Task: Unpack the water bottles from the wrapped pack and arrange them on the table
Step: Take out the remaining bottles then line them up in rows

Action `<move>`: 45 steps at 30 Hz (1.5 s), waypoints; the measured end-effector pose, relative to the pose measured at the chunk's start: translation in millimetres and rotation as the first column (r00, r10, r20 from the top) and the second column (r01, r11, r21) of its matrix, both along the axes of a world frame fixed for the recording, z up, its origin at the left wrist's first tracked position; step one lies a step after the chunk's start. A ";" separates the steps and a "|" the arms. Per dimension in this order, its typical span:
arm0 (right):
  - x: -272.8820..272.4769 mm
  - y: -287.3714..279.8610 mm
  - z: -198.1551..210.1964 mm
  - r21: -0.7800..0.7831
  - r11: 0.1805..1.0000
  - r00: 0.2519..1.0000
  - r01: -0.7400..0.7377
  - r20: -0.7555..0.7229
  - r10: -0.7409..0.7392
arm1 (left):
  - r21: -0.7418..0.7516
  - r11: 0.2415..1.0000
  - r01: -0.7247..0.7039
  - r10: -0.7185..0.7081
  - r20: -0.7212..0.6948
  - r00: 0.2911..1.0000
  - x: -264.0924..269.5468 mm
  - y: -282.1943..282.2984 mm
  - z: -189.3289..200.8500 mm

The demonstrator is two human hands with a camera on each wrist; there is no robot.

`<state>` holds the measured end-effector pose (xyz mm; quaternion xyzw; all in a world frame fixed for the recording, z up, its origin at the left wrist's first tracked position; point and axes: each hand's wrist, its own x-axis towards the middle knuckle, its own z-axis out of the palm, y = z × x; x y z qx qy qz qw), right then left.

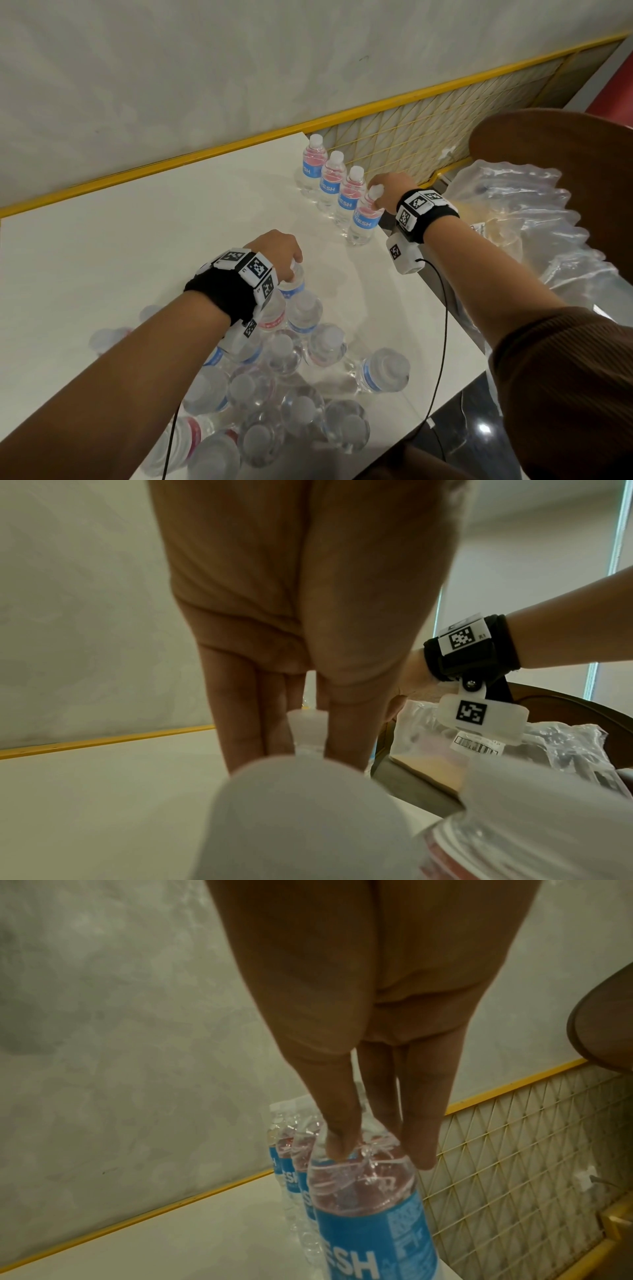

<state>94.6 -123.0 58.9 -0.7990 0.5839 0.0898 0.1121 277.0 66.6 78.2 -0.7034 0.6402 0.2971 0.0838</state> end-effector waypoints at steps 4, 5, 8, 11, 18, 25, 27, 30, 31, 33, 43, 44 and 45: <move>-2.0 2.3 -2.3 -0.015 1.000 1.000 -0.009 -0.001 0.009 | 0.002 1.000 0.002 -0.002 -0.001 1.000 0.6 -0.9 -0.3; -2.2 2.5 -2.1 -0.016 1.000 1.000 -0.008 0.004 0.008 | 0.004 1.000 0.006 -0.006 0.003 1.000 0.3 -1.2 -0.2; -1.0 6.1 2.0 0.003 1.000 1.000 -0.002 0.013 0.002 | -0.001 1.000 0.017 -0.017 0.012 1.000 -1.2 -0.8 1.2; -4.6 13.6 2.4 0.033 0.998 0.995 0.060 0.082 -0.062 | -0.007 1.000 0.023 -0.023 0.016 1.000 -1.6 0.1 1.9; -15.2 90.7 20.6 0.223 0.956 0.980 -0.191 0.093 0.175 | -0.015 1.000 0.004 -0.004 0.011 1.000 1.1 -0.8 -0.3; -23.4 181.8 25.7 0.609 0.702 0.883 -0.369 -0.008 0.470 | -0.035 0.998 0.044 -0.043 0.028 0.999 -5.7 -1.3 -1.0; -26.8 198.6 25.4 0.623 0.688 0.852 -0.374 -0.062 0.519 | -0.032 0.999 0.038 -0.038 0.017 0.999 -4.4 0.4 -1.8; -33.6 215.6 26.1 0.602 0.704 0.802 -0.378 -0.167 0.574 | -0.031 0.999 0.026 -0.026 0.010 1.000 -2.2 2.6 -3.9; -35.8 219.5 25.7 0.578 0.719 0.788 -0.385 -0.200 0.583 | -0.034 0.999 0.023 -0.023 0.009 1.000 -2.4 2.6 -4.3; -39.6 225.0 24.3 0.511 0.757 0.783 -0.407 -0.232 0.578 | -0.037 0.999 0.029 -0.028 0.014 1.000 -3.8 2.2 -4.5; -54.1 163.5 25.2 0.214 0.942 0.952 -0.257 -0.112 0.285 | -0.048 0.998 0.033 -0.032 0.028 0.999 -3.7 3.7 -5.6; -55.1 152.2 22.4 0.177 0.957 0.964 -0.228 -0.100 0.248 | -0.049 0.998 0.034 -0.033 0.031 0.999 -3.7 3.7 -5.6; -56.4 140.1 18.9 0.139 0.971 0.974 -0.197 -0.084 0.210 | -0.050 0.998 0.037 -0.035 0.034 0.999 -3.6 3.4 -5.9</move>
